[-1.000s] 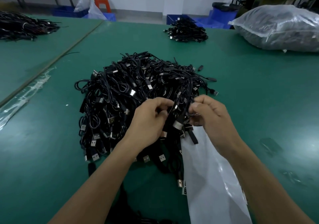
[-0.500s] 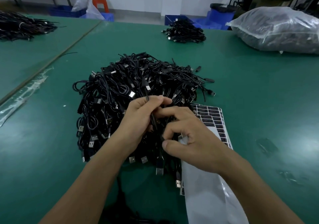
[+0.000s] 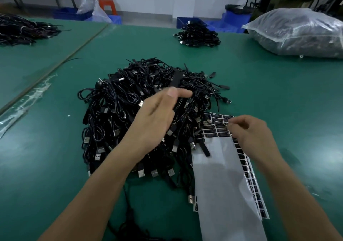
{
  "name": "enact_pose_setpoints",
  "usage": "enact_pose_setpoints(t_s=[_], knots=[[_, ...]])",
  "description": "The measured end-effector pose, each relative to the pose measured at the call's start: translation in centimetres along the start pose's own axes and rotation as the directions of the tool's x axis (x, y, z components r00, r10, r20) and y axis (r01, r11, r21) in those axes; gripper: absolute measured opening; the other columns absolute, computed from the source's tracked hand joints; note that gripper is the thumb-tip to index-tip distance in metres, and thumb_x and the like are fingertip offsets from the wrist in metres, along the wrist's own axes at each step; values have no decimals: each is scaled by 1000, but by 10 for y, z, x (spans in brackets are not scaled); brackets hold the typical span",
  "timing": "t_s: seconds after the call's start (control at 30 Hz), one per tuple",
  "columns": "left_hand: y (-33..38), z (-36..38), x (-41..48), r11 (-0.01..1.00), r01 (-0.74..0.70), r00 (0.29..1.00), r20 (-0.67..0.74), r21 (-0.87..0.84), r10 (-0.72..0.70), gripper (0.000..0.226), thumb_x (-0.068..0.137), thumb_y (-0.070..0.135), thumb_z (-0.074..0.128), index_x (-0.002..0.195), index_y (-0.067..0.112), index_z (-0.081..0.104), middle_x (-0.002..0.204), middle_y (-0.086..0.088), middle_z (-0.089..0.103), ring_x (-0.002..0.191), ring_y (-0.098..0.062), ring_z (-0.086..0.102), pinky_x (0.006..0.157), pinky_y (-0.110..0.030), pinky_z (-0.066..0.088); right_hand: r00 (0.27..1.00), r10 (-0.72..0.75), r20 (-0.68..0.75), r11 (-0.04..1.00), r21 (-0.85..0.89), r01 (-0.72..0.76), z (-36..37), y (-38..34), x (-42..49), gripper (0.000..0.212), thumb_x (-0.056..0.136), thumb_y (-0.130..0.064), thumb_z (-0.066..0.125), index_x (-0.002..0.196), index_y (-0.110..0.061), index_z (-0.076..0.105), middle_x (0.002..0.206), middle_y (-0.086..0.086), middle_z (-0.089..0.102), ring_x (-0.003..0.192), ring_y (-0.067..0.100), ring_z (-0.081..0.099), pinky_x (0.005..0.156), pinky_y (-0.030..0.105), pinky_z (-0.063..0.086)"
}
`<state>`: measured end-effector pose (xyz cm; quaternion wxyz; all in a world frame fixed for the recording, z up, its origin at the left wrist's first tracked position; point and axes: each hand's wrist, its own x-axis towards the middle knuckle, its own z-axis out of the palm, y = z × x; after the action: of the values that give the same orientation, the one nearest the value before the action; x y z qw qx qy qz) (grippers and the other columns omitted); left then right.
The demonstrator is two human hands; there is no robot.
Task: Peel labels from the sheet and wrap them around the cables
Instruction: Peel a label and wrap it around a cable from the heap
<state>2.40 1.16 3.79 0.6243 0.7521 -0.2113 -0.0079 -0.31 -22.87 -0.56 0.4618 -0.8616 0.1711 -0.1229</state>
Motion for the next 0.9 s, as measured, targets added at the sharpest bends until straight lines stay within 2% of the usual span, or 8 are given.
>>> enact_pose_setpoints(t_s=[0.1,0.23,0.37,0.5,0.6,0.67,0.8,0.9], knots=[[5,12,4,989,-56,988,148,134,36,24,104,36,40,110,38,64,56,8,54,48,-5,48,52,-28,48,999,48,26,997,-63,-46,-3,6,5,10,92,-20,67,88,-29,68,87,-14,67,82,7,63,65,21,45],[1,44,5,956,62,932,325,288,-159,24,106,25,40,96,28,61,68,7,58,55,-8,54,51,-35,56,974,209,84,973,81,-216,-3,-1,13,6,92,-23,64,92,-21,70,95,1,70,89,22,67,82,43,59],[-14,65,12,905,120,943,238,408,-232,29,107,27,37,88,10,52,81,-8,63,64,-24,56,63,-51,53,917,346,198,880,269,-391,-9,-15,17,9,95,-27,67,99,-21,63,110,5,62,95,23,65,58,34,59],[-30,72,12,727,-58,970,212,684,-122,31,99,41,45,76,25,34,77,8,48,66,-17,51,60,-37,41,853,419,312,745,419,-519,-11,-17,20,24,90,-27,73,107,-15,60,108,13,63,74,25,69,47,28,52],[-39,75,11,668,-126,967,241,733,-82,34,92,37,57,77,29,28,80,11,44,76,-22,54,63,-37,44,855,368,365,830,286,-479,-4,-14,22,30,89,-27,73,109,-6,65,90,9,64,47,11,52,36,20,34],[-44,73,13,669,-143,969,241,730,-56,35,89,24,57,74,28,25,77,11,41,73,-24,50,59,-36,39,875,324,359,914,119,-387,0,-11,23,25,87,-25,73,96,-3,67,72,7,54,46,15,40,40,20,29],[-47,67,17,672,-169,966,257,721,-33,39,80,12,58,71,29,24,74,10,39,63,-17,42,53,-32,25,892,258,371,961,0,-278,4,-12,23,24,81,-22,79,91,-11,60,78,14,49,69,25,43,64,34,33],[-48,63,19,706,-157,968,249,690,-28,38,75,9,58,69,28,26,73,8,42,61,-11,42,53,-29,25,905,215,367,967,48,-249,5,-8,26,24,82,-16,79,88,3,67,69,12,62,58,20,56,57,28,43]])
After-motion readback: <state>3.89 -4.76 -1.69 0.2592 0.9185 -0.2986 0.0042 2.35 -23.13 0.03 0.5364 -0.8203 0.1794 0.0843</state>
